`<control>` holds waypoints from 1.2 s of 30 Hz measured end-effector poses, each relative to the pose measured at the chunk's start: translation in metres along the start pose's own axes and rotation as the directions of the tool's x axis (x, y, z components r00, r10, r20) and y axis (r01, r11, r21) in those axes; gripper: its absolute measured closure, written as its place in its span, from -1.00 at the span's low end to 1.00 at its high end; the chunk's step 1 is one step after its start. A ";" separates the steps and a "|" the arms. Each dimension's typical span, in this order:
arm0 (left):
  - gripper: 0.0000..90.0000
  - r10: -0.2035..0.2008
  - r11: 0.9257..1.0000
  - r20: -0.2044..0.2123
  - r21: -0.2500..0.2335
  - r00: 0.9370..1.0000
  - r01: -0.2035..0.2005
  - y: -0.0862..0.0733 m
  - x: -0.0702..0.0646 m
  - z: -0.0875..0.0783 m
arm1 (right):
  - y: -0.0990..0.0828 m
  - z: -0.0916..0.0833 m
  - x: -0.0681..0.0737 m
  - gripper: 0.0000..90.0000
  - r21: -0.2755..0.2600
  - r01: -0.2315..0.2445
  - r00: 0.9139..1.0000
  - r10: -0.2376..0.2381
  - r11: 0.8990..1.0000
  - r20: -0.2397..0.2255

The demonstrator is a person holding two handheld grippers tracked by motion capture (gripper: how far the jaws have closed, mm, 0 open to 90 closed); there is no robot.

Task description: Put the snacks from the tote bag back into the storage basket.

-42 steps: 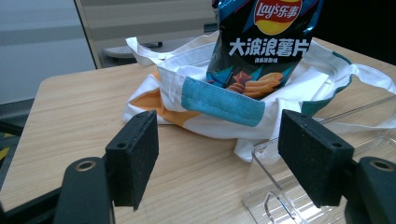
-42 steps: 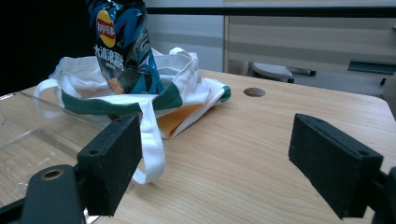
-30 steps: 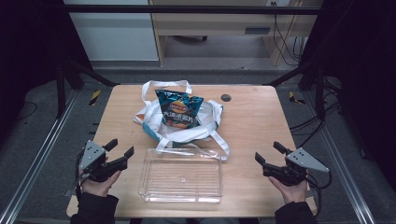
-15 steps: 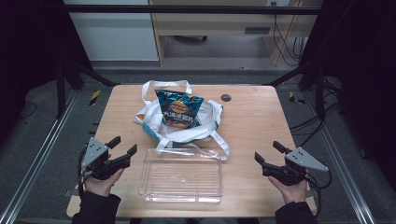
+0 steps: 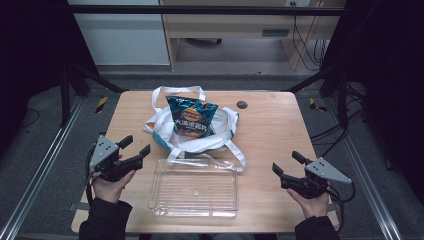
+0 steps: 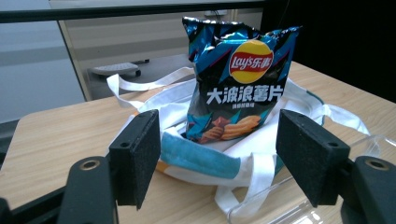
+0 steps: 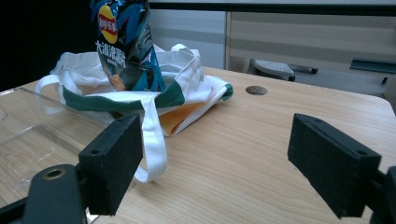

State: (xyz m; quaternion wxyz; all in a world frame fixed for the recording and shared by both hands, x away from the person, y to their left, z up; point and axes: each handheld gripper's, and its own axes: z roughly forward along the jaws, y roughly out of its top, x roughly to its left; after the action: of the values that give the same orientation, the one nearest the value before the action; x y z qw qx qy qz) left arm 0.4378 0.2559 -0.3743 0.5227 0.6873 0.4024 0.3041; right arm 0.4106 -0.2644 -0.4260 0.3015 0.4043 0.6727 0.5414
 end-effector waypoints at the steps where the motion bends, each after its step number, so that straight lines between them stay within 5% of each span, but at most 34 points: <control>1: -0.32 0.004 1.000 0.001 0.002 1.000 -0.004 0.002 -0.001 0.001 | 0.000 0.000 0.000 -0.60 0.001 0.001 1.000 -0.001 1.000 0.000; 22: -0.32 0.008 1.000 0.027 0.007 1.000 -0.009 0.030 -0.011 0.036 | 0.000 0.003 0.000 -0.64 0.021 -0.012 1.000 0.012 1.000 -0.003; 36: -0.32 0.036 0.999 0.008 0.029 0.999 -0.036 0.047 -0.009 0.060 | 0.001 0.006 0.001 -0.66 0.032 -0.012 1.000 0.012 0.999 -0.004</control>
State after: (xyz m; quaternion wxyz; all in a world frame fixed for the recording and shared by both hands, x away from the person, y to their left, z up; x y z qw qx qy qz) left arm 0.4947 0.2135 -0.3450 0.5084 0.7032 0.3925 0.3048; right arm 0.4152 -0.2612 -0.4267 0.2903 0.4121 0.6794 0.5333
